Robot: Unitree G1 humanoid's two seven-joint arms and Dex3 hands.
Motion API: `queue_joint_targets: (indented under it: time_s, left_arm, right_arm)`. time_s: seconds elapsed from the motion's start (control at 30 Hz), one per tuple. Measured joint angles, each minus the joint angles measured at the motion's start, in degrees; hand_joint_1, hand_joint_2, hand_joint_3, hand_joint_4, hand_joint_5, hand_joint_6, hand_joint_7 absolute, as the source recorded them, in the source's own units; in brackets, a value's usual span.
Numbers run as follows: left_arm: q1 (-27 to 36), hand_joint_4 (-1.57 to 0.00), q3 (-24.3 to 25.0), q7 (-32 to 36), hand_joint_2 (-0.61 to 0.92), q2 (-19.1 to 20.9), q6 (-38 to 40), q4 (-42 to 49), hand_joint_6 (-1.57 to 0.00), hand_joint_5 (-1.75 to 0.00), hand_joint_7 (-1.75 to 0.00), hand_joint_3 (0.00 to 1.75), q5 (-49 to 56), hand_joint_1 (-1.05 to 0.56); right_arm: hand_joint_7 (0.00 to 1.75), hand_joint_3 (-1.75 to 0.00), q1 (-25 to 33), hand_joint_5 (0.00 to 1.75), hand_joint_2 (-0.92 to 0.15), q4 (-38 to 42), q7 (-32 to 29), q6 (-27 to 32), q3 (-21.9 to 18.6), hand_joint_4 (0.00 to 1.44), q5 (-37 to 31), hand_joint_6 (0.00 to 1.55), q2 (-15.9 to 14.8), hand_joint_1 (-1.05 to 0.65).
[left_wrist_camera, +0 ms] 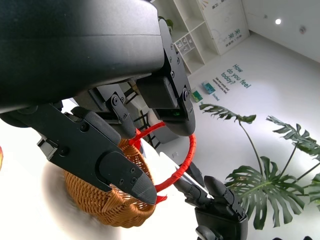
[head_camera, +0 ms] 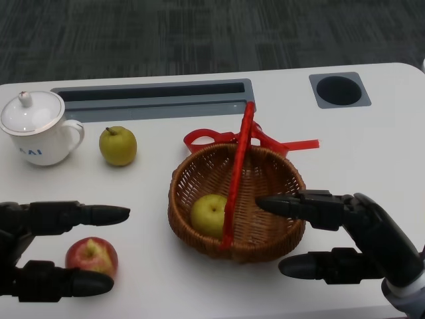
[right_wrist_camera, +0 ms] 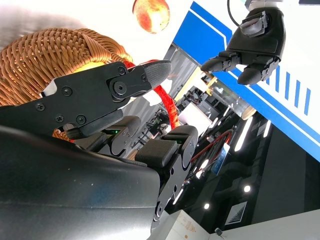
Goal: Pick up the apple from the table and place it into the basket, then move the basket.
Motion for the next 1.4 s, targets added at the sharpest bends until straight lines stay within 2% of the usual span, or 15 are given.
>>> queue_joint_targets:
  time_s: [0.63,0.77,0.83,0.93,1.0,1.1,1.23,1.4]
  left_arm:
    - [0.1,-0.96,0.1,0.0,0.64,-0.1,0.2,-0.4,-0.89,0.0,0.0,0.0,0.5,-0.63]
    - [-0.3,-0.93,1.1,0.9,0.65,-0.1,-2.1,0.8,-0.85,0.0,0.0,0.0,4.5,-0.66]
    - [-0.8,-0.88,1.9,2.4,0.65,-0.2,-4.0,2.0,-0.79,0.0,0.0,0.0,8.3,-0.69]
    - [-1.5,-0.65,3.6,6.5,0.66,0.0,-5.7,3.7,-0.58,0.0,0.0,0.01,17.5,-0.81]
    - [-1.8,-0.52,4.5,9.8,0.67,0.8,-5.0,4.7,-0.47,0.0,0.0,0.01,25.1,-0.86]
    - [-2.0,-0.4,4.5,12.9,0.65,2.4,-2.7,5.5,-0.39,0.0,0.0,0.0,31.8,-0.87]
    - [-2.4,-0.33,3.5,15.9,0.63,4.4,0.1,7.5,-0.35,0.0,0.0,0.0,36.1,-0.87]
    - [-3.6,-0.35,1.8,21.1,0.61,6.4,1.3,11.5,-0.35,-0.01,0.0,0.0,42.1,-0.86]
  right_arm:
    - [0.0,0.0,0.3,0.0,-0.89,-0.1,0.8,0.0,0.1,0.76,1.1,0.69,-0.1,-0.45]
    - [0.0,0.0,0.3,0.0,-0.89,0.0,1.0,0.0,0.1,0.76,1.4,0.69,-0.2,-0.45]
    - [0.0,0.0,0.3,0.0,-0.89,0.0,1.1,0.0,0.1,0.76,1.4,0.69,-0.1,-0.45]
    - [0.0,0.0,0.3,0.0,-0.89,-0.1,1.3,0.0,0.2,0.76,1.4,0.69,-0.2,-0.45]
    - [0.0,0.0,0.4,0.0,-0.89,-0.2,1.3,0.1,0.2,0.76,1.4,0.69,-0.2,-0.45]
    - [0.0,0.0,0.5,0.0,-0.89,-0.3,1.3,0.1,0.2,0.76,1.4,0.69,-0.2,-0.45]
    - [0.0,0.0,0.7,0.0,-0.89,-0.4,1.4,0.1,0.2,0.76,1.5,0.69,-0.2,-0.45]
    - [0.0,0.0,0.8,0.0,-0.89,-0.9,1.6,0.3,0.2,0.77,1.7,0.69,-0.3,-0.45]
